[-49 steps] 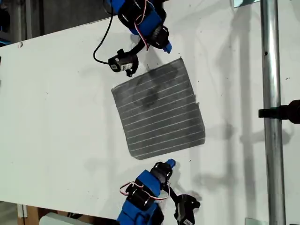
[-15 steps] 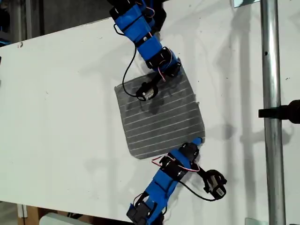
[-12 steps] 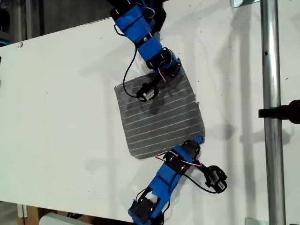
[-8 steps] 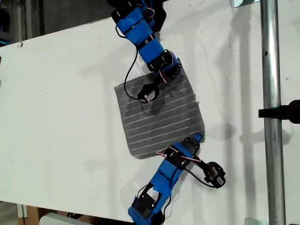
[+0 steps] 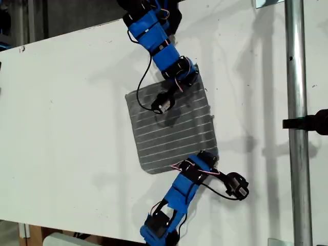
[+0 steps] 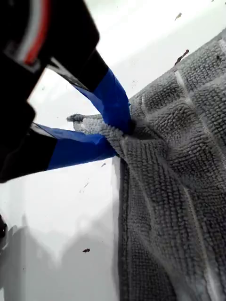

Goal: Grasp corners of a towel and fold twice.

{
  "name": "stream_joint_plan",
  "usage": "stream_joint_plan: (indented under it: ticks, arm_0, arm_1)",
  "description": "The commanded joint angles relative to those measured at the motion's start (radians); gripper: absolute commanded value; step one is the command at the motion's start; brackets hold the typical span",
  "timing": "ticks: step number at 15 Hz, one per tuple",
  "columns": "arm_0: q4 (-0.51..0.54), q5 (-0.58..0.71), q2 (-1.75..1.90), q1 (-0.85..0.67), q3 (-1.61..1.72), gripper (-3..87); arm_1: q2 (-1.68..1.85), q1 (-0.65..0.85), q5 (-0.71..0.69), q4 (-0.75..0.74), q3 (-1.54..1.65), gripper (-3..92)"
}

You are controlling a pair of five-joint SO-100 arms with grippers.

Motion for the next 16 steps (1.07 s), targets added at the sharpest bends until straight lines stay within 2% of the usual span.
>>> stream_joint_plan:
  ticks: [1,3,6,11,14,16]
  arm_0:
    - [0.218,-0.084,0.198,0.055,0.006,16.7]
    - [0.229,-0.098,0.336,0.101,0.052,19.6]
    - [0.195,-0.041,0.365,0.097,0.023,22.9]
    - [-0.100,0.140,0.190,-0.018,-0.005,21.0]
    - [-0.207,0.169,0.066,-0.025,-0.023,20.1]
    - [-0.224,0.138,-0.037,-0.020,-0.025,19.5]
  arm_1:
    - [-0.011,0.012,-0.009,0.011,-0.003,-0.2]
    - [-0.011,0.017,-0.012,0.011,-0.003,-0.2]
    - [-0.011,0.014,-0.012,0.011,-0.005,-0.2]
    - [-0.011,0.014,-0.014,0.014,-0.006,-0.2]
    - [-0.011,0.014,-0.014,0.015,-0.006,-0.2]
    - [-0.011,0.014,-0.015,0.020,-0.006,-0.2]
